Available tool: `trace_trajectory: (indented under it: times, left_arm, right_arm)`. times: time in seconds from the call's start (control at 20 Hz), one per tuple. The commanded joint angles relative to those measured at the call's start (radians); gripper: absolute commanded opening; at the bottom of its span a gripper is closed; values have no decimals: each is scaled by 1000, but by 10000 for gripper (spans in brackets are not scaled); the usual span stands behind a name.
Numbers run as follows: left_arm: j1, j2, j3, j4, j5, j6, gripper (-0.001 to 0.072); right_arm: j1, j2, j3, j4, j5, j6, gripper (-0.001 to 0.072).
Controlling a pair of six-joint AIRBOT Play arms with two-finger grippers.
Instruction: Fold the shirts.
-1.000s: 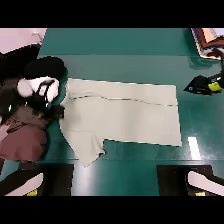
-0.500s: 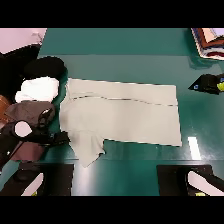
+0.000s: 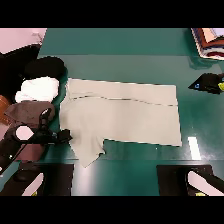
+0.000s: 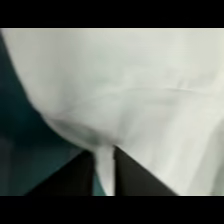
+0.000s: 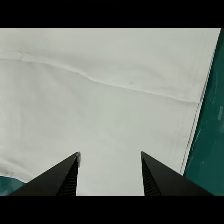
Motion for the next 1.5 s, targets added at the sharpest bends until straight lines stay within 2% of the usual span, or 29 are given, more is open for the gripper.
trace_trajectory:
  times: [0.0, 0.25, 0.45, 0.7, 1.05, 1.15, 1.2, 1.25, 1.3, 1.45]
  left_arm:
    - [0, 3, 1, -34, 14, 5, 25]
    - [0, 58, 116, 38, -130, 37, 23]
    - [0, 131, 193, 76, -219, 45, 25]
    - [0, 130, 194, 74, -196, 45, 25]
    - [0, 130, 194, 76, -171, 45, 25]
    - [0, 130, 194, 82, -175, 45, 25]
    - [0, 130, 195, 89, -195, 56, 25]
    - [0, 130, 196, 101, -230, 70, 24]
    - [0, 130, 204, 127, -282, 70, 23]
    - [0, 207, 237, 165, -409, 51, 22]
  right_arm:
    - [1, 1, 0, 1, 6, 6, 459]
    - [-95, 18, -47, -18, 117, 6, 459]
    - [-252, 114, -389, -142, 94, 19, 459]
    - [-360, 140, -794, -131, -69, 1, 448]
    - [-351, 14, -858, 19, -159, -18, 442]
    - [-309, -4, -858, 16, -151, -19, 352]
    - [-280, -4, -858, 16, -147, -26, 246]
    - [-249, 6, -858, 11, -139, -28, 101]
    - [-222, 25, -857, -10, -133, -27, 19]
    - [-157, 126, -808, -144, -27, -14, 17]
